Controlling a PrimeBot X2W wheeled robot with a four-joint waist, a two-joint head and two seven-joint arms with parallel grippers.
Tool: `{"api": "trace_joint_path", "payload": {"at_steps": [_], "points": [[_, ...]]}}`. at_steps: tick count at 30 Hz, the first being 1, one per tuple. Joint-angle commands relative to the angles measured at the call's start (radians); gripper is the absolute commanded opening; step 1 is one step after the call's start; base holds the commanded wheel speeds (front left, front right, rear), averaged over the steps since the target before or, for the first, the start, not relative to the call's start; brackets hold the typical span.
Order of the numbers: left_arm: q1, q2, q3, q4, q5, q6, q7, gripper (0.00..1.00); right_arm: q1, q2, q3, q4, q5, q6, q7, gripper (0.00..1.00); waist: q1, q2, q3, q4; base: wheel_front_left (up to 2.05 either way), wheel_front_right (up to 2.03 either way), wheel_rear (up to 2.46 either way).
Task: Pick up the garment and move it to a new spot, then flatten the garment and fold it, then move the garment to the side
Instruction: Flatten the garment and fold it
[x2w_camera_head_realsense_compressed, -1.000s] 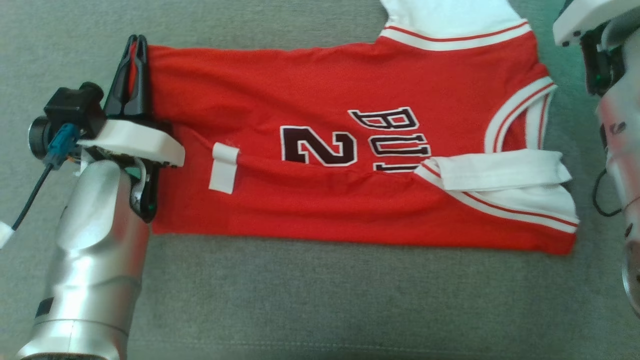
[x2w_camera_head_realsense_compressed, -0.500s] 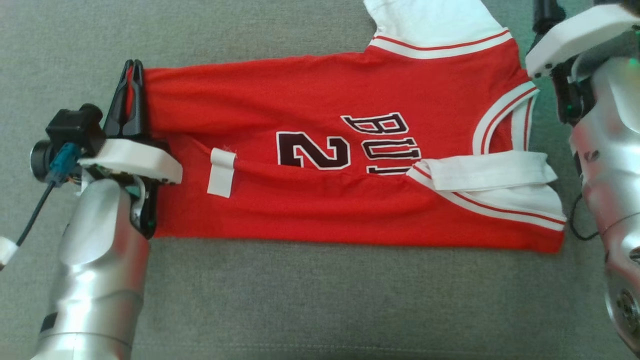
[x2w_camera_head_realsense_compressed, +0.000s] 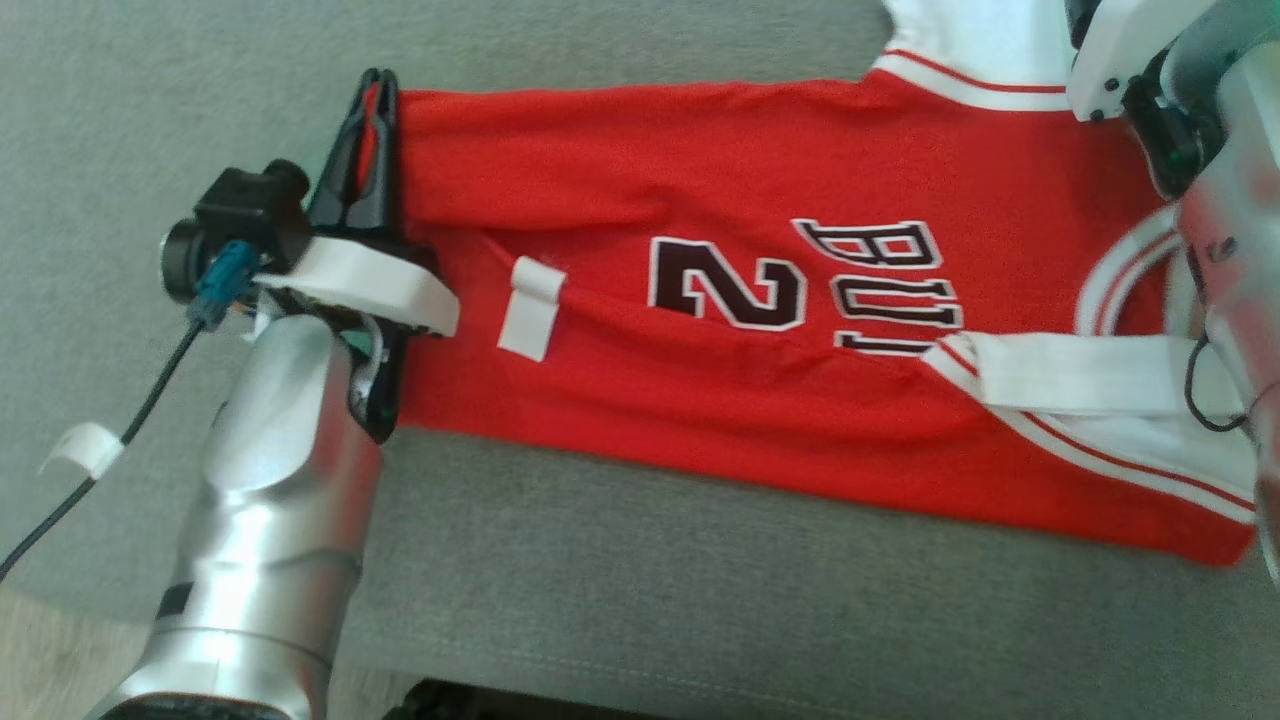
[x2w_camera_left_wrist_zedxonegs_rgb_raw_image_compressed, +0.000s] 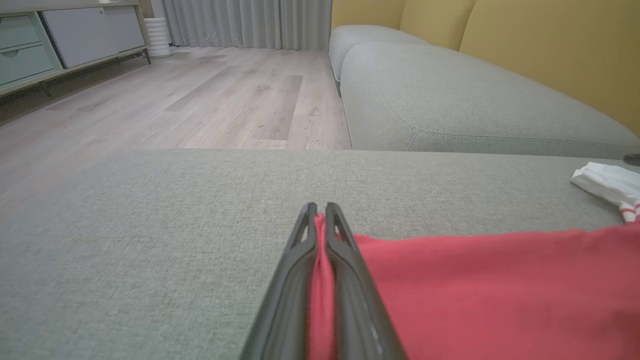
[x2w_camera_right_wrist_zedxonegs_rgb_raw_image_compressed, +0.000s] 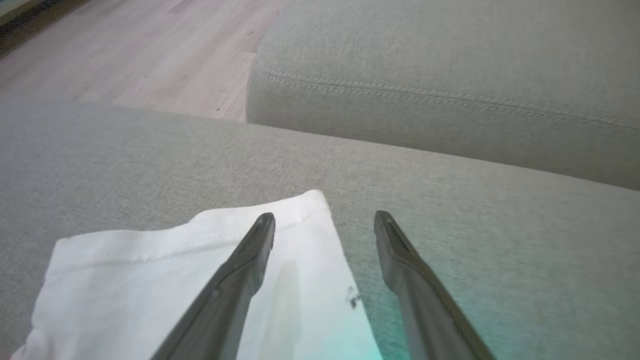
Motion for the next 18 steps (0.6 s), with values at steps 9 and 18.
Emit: {"api": "trace_joint_path", "payload": {"at_steps": [9,18], "points": [[-0.036,0.012,-0.028,-0.034,-0.029,0.001,-0.009,0.0,-0.047,0.009,0.025,0.023,-0.007,-0.001,0.08,0.89,0.0,0.0,0.035,0.047,0.0,0.0,0.0],[-0.033,0.012,-0.031,-0.032,-0.035,0.001,-0.009,0.0,-0.066,-0.01,-0.022,0.031,-0.04,-0.001,-0.013,0.0,0.0,0.0,0.031,0.035,0.0,0.0,0.0]]}}
